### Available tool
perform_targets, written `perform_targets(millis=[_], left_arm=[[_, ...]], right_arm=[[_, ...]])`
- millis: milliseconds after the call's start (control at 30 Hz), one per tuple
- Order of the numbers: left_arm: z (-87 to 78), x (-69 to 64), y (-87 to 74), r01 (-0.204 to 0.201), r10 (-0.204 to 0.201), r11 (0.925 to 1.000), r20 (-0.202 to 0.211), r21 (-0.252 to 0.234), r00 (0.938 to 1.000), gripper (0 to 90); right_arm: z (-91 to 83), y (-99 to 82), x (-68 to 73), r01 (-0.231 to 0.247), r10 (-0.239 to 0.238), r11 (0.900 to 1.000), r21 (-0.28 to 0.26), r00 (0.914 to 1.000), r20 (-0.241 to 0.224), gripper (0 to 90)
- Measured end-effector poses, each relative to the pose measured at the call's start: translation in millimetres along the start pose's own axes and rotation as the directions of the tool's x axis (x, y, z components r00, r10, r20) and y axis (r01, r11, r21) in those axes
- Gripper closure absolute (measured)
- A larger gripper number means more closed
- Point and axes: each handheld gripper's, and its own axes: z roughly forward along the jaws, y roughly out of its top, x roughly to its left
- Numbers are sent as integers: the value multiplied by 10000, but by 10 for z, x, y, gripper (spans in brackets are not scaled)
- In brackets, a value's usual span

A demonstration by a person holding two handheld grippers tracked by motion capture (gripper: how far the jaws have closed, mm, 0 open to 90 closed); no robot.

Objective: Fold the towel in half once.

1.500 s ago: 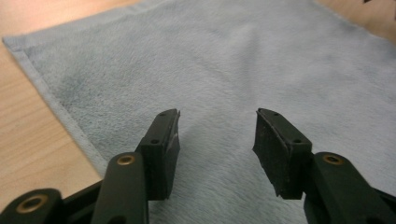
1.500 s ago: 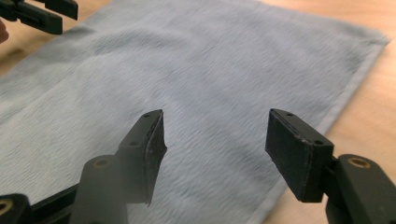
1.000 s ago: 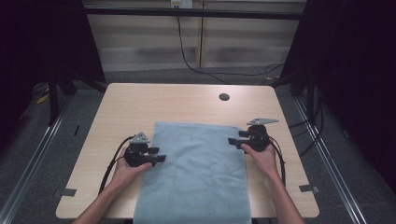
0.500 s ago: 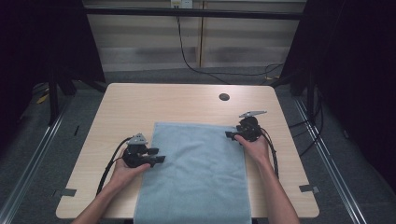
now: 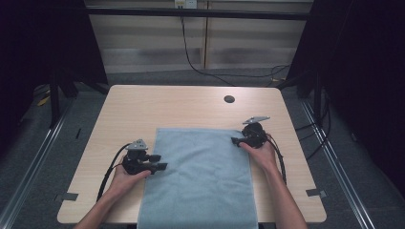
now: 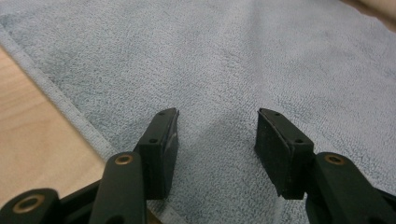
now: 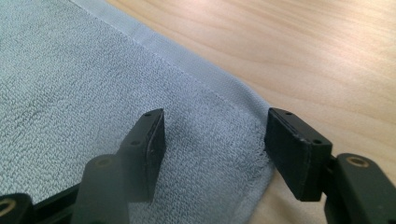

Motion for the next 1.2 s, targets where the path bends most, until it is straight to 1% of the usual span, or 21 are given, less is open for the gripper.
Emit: perform_targets(millis=[133,167,267,300,333,367,400,433,467,533,600,633,733,767,833,900,967,1000,1067,1100,1200], left_arm=[[-3,-12,18,41,-41,9999,31,148,10000,488],[-1,-12,29,55,-55,9998,1,171,10000,487],[-3,29,90,62,-60,9999,-110,124,9999,471],[-6,58,141,34,-33,10000,-296,39,9996,471],[-15,100,206,122,-132,9997,-461,-233,9988,471],[-19,127,243,187,-202,9993,-484,-313,9986,470],[-24,170,289,148,-181,9988,-695,-468,9974,468],[-20,203,318,133,-173,9987,-821,-490,9965,468],[-12,248,346,220,-288,9975,-1025,-667,9943,466],[19,346,401,409,-501,9964,-1263,-746,9907,451],[58,429,431,669,-825,9925,-1568,-1024,9842,439],[94,455,445,809,-959,9916,-1528,-1013,9836,425],[186,517,455,759,-918,9929,-1850,-916,9784,413],[209,528,451,708,-874,9939,-2120,-849,9734,405],[235,544,434,818,-976,9932,-2109,-827,9726,388],[268,547,408,610,-712,9968,-2266,-516,9714,372],[297,535,397,455,-557,9978,-2382,-482,9696,371],[302,533,400,461,-572,9976,-2416,-515,9687,371],[322,525,404,352,-457,9983,-2470,-467,9679,371],[325,523,407,331,-442,9983,-2556,-478,9658,372],[332,542,418,376,-498,9979,-2509,-532,9667,374]], right_arm=[[-22,-9,-18,-79,78,10000,-60,10000,-51,564],[-28,-8,-23,-89,88,10000,-44,9998,-151,617],[-30,-19,-24,-97,91,9998,-163,9993,-374,708],[-32,-26,-22,-133,124,9997,-192,9989,-451,741],[-32,-31,-22,-163,152,9996,-212,9985,-517,766],[-25,-38,-27,-197,177,9993,-313,9978,-632,788],[-26,-42,-20,-275,253,9991,-325,9975,-663,798],[-26,-45,-3,-177,154,9992,-346,9977,-654,805],[-28,-46,11,-184,162,9993,-326,9976,-667,809],[-35,-51,32,-134,111,9995,-301,9972,-741,817],[-45,-73,59,-148,117,9993,-348,9962,-860,823],[-50,-82,72,-180,147,9992,-352,9957,-913,825],[-74,-115,143,-70,28,9993,-366,9936,-1130,828],[-80,-118,155,30,-73,9993,-364,9930,-1177,829],[-88,-134,177,24,-74,9991,-430,9932,-1158,829],[-99,-153,190,1,-54,9991,-433,9926,-1209,827],[-106,-164,206,90,-148,9988,-487,9927,-1195,813],[-109,-155,216,197,-246,9988,-457,9935,-1108,776],[-113,-134,220,278,-314,9985,-481,9967,-744,625],[-118,-122,203,226,-263,9981,-578,9977,-631,590],[-142,-67,124,-58,11,9958,-918,9987,-519,503]])
